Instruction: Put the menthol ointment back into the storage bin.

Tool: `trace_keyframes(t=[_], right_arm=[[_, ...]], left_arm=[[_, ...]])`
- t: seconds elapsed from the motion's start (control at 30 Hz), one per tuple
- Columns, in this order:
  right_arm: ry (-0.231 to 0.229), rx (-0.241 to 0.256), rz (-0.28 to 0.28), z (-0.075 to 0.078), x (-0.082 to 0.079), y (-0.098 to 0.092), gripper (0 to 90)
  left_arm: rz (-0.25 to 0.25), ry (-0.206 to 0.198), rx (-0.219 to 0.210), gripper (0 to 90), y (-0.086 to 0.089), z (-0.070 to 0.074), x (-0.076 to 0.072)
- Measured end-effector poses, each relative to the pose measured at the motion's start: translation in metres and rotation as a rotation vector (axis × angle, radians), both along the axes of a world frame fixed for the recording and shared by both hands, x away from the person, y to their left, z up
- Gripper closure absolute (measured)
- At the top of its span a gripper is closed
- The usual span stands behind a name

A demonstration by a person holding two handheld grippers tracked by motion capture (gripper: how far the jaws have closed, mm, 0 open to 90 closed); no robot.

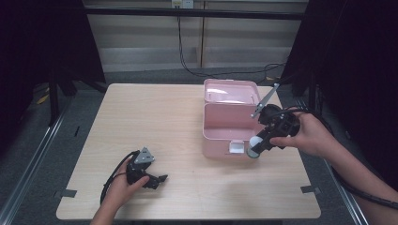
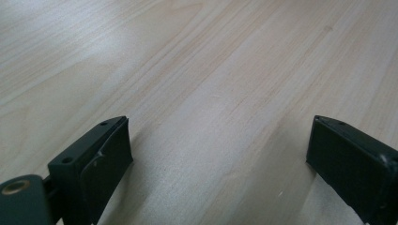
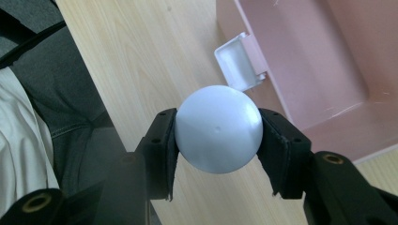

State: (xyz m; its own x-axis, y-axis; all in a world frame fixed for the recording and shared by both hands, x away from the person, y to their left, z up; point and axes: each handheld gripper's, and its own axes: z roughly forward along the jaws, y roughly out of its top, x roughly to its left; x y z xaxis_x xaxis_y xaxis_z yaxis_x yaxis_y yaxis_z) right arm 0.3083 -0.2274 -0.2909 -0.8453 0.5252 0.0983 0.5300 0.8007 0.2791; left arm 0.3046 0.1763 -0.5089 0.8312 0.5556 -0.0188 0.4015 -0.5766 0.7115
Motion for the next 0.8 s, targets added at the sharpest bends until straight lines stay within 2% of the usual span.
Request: trace_keyframes(t=[0.17,0.43,0.47,0.7,0.8], right_arm=[[-0.006,-0.006,-0.019,0.010,0.007,-0.001,50.6],[-0.011,-0.005,-0.065,0.016,0.020,-0.003,50.6],[-0.012,-0.004,-0.092,0.017,0.025,-0.004,50.6],[-0.027,-0.023,-0.135,0.017,0.039,-0.004,50.5],[-0.033,-0.034,-0.175,0.016,0.047,-0.002,50.6]], left_arm=[[0.000,0.000,0.000,6.4,0.000,0.000,0.000],[0.002,0.000,-0.002,6.4,0.000,0.000,0.000],[0.000,0.000,0.000,6.4,0.000,0.000,0.000],[0.001,0.000,-0.001,6.4,0.000,0.000,0.000],[0.001,0.000,-0.001,6.4,0.000,0.000,0.000]])
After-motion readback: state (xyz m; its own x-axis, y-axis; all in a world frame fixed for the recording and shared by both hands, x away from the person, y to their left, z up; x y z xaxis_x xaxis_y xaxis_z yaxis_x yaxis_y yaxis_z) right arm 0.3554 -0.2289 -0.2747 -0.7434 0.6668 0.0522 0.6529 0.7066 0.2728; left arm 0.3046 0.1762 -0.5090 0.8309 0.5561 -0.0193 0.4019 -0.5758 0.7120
